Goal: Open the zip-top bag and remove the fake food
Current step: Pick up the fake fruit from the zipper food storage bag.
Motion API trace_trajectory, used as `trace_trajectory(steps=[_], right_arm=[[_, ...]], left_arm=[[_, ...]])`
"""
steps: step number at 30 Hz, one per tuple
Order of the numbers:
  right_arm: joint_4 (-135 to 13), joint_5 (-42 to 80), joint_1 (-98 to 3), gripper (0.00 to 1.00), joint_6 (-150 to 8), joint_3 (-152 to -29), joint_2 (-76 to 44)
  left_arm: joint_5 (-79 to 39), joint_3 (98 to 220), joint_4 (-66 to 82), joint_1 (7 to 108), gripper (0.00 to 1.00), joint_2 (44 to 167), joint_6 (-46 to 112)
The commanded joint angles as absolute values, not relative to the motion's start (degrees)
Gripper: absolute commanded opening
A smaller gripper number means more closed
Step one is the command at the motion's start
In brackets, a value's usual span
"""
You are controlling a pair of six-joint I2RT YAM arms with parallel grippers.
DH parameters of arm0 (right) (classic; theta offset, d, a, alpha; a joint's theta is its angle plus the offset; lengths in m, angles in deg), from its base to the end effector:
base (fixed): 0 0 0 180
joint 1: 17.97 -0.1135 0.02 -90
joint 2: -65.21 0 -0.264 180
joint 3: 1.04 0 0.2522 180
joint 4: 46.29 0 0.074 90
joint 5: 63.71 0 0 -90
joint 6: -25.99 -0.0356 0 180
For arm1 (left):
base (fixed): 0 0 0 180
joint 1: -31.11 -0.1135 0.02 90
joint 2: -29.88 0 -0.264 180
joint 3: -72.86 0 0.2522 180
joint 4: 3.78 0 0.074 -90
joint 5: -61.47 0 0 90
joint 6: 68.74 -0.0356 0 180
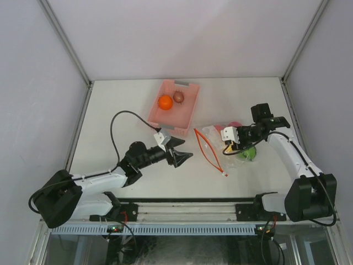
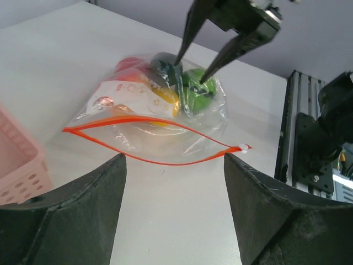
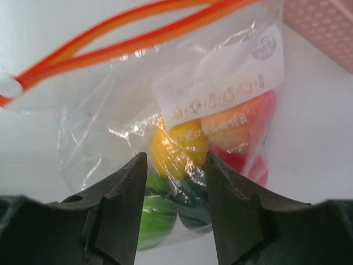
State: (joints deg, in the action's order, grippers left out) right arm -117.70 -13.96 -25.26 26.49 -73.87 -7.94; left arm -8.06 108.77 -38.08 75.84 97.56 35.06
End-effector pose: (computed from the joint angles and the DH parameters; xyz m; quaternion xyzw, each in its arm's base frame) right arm 0.2226 0.0517 0.2687 -0.7344 0.5683 0.1550 0.3370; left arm 0.1627 -0.1787 0.2297 0.3051 0.6215 -0.4548 0.5602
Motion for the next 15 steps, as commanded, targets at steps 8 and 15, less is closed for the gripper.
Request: trace_trajectory(steps=[8,15], right_arm=[[-109.3,-1.9,-28.5,0.44,30.8,-71.7,-12.9],[-104.6,3.7,-30.6,0.41,28.4,-70.1,-15.6]], left_arm=[[-12.2,111.6,-43.2,82.2,0.65,109.4,20.7],[-13.9,114.4,-45.5,84.1,0.63,115.5,19.3]])
